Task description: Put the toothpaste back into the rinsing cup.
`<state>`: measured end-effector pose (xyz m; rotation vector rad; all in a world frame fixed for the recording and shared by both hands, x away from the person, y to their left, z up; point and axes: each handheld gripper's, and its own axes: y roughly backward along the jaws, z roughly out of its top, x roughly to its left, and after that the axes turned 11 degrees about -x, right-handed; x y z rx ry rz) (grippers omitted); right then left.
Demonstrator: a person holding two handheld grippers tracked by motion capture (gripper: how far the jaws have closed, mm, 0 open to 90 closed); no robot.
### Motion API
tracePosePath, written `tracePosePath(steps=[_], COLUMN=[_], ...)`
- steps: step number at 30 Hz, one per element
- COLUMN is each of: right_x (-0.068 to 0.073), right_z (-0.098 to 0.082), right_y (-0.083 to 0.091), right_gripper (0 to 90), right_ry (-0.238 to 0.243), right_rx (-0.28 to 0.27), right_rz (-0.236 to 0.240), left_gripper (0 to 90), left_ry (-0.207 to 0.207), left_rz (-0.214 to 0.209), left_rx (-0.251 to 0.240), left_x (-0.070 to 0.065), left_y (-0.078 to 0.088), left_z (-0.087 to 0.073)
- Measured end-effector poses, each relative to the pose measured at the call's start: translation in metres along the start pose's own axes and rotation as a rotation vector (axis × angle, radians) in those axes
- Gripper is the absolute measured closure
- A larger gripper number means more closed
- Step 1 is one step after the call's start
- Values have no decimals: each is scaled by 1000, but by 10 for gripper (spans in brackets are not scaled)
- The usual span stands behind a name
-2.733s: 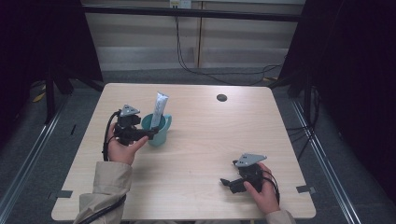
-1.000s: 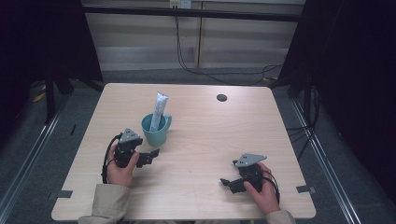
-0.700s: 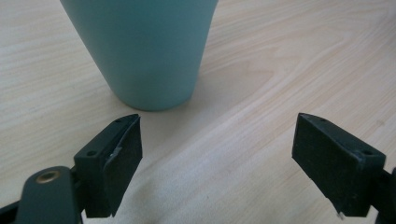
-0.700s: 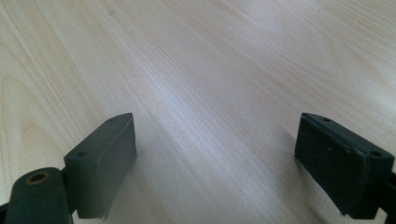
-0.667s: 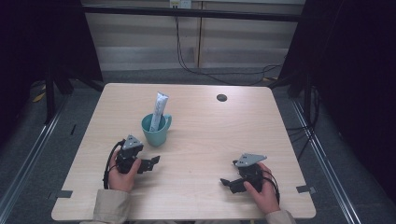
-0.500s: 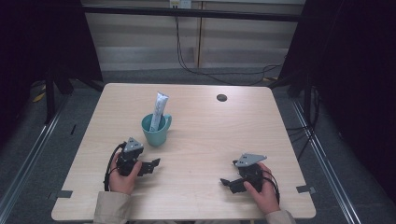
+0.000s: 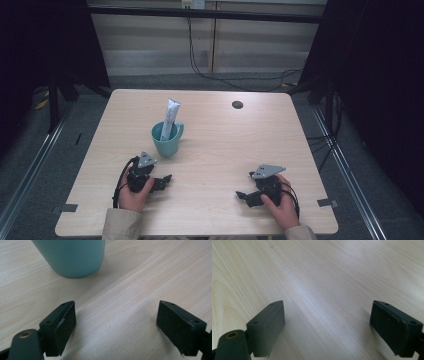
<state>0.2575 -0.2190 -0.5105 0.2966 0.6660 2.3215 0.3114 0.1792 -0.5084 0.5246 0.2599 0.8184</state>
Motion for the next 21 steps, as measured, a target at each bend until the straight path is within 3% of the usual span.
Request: tracePosePath(steps=[21], right_x=[0], right_z=[0], right_y=[0], right_gripper=[119], right_ry=[-2], right_rx=[0], right_rz=[0], left_gripper=[116], left_ry=[-14], left_rz=[-11], left_rx=[10], left_x=[-1], left_y=[-1], left_z=[0])
